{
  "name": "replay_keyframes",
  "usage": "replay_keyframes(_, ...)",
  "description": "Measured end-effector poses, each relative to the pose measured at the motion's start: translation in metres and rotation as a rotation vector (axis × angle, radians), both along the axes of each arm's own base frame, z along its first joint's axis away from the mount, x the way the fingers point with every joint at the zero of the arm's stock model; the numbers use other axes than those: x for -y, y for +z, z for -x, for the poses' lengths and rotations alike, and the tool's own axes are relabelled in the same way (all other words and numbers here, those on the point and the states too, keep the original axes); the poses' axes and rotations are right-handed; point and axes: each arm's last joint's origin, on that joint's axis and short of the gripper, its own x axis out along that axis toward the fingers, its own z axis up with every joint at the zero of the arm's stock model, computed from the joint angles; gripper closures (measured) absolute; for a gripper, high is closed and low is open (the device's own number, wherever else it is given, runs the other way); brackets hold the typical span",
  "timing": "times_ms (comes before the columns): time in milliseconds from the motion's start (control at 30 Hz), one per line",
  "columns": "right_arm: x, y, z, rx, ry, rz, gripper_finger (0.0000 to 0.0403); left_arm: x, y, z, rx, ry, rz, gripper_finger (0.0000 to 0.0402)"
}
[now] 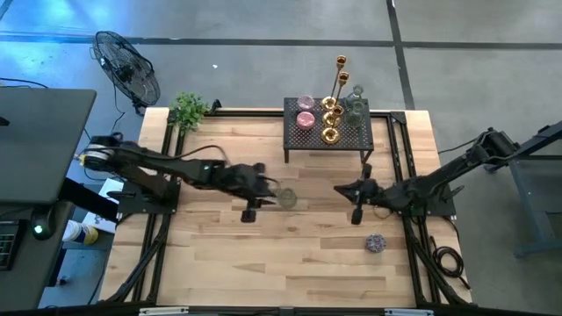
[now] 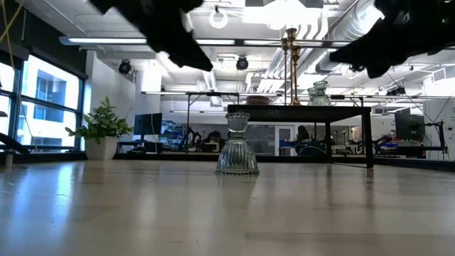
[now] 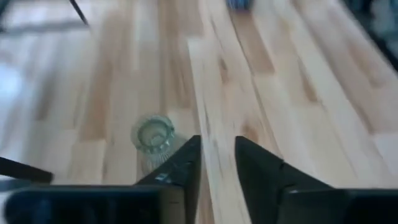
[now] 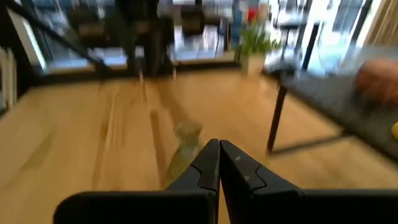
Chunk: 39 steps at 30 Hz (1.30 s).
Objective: Pick & Place candle stick holders
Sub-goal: Put the transparent candle holder on the shelf aligned with the other transparent candle holder
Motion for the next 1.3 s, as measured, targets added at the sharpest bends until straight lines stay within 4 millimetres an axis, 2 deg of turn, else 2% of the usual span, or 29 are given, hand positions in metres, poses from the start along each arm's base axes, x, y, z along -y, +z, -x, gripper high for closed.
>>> replay_keyframes(167,-0.01,-0.021,-0.025,-0.136,-0.028,-0.137,0.0396,-0.006,-0.022,0.035,0.283,0.066,0.0,0.0356)
replay_keyframes(267,-0.015,-0.034,-0.04,-0.176,-0.067,-0.195,0.0371,-0.009,-0.029,0.054,0.443,0.114,-0.004,0.0376)
replay_keyframes(500,-0.012,-0.053,-0.077,-0.208,-0.117,-0.317,0.0244,-0.013,-0.056,0.083,0.555,0.178,0.03,0.04)
replay_keyframes(633,-0.003,-0.064,-0.098,-0.205,-0.106,-0.377,0.0173,-0.014,-0.064,0.089,0.554,0.211,0.04,0.0401)
replay_keyframes(733,0.002,-0.072,-0.115,-0.179,-0.081,-0.375,0.0141,-0.015,-0.066,0.09,0.55,0.225,0.034,0.0401)
replay_keyframes(867,0.005,-0.08,-0.139,-0.165,-0.088,-0.304,0.0124,-0.015,-0.067,0.089,0.546,0.228,0.033,0.0401)
replay_keyframes(1067,0.009,-0.088,-0.175,-0.175,-0.101,-0.205,0.0127,-0.015,-0.067,0.089,0.543,0.229,0.035,0.0401)
replay_keyframes(1167,0.007,-0.089,-0.185,-0.172,-0.121,-0.161,0.0127,-0.015,-0.068,0.09,0.53,0.23,0.035,0.0401)
replay_keyframes(1300,0.001,-0.088,-0.186,-0.163,-0.141,-0.141,0.0143,-0.015,-0.07,0.09,0.513,0.233,0.042,0.0401)
